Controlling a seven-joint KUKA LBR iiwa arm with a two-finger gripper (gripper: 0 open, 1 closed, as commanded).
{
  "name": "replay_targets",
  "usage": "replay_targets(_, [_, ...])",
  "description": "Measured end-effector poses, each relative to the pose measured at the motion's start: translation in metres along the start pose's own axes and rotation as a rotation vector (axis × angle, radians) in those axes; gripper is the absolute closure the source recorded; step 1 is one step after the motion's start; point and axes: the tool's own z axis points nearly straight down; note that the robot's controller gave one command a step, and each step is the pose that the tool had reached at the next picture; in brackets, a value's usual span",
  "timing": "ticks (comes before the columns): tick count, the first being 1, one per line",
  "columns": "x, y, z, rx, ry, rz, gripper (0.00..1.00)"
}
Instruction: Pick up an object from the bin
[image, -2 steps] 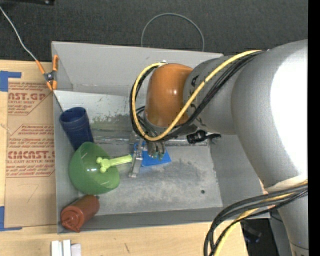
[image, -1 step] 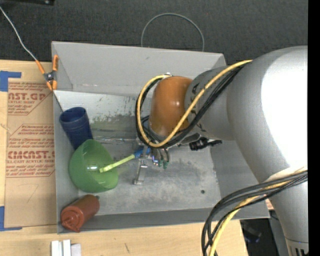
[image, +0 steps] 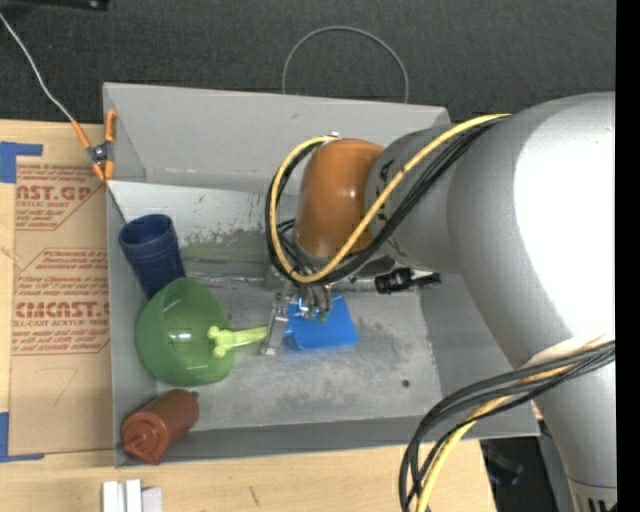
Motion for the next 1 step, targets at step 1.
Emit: replay_targets(1, [0.0008, 0.0024, 0.0079, 0.005, 0.008, -0.122, 0.00])
